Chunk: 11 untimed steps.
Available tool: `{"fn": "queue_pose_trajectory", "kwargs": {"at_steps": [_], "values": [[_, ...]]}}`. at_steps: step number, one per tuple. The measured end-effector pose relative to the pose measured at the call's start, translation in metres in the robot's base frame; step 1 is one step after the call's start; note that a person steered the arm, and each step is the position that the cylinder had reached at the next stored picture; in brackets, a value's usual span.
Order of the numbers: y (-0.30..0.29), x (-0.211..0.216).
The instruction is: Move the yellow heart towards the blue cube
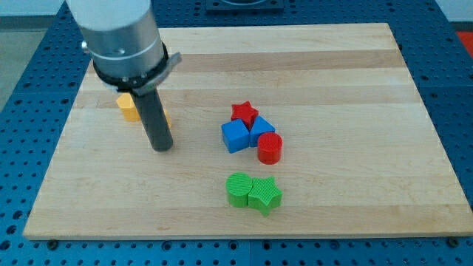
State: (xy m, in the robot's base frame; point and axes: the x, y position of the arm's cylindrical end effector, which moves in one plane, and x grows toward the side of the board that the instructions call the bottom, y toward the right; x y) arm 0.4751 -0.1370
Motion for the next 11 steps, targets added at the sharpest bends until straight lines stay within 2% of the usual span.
{"fn": "queue_pose_trajectory", "kwargs": {"at_steps": [2, 6, 9, 10, 11], "values": [[-0.027, -0.061], [-0.026, -0.17], [0.025, -0.211], [0.024, -0.22], [-0.002, -0.22]]}}
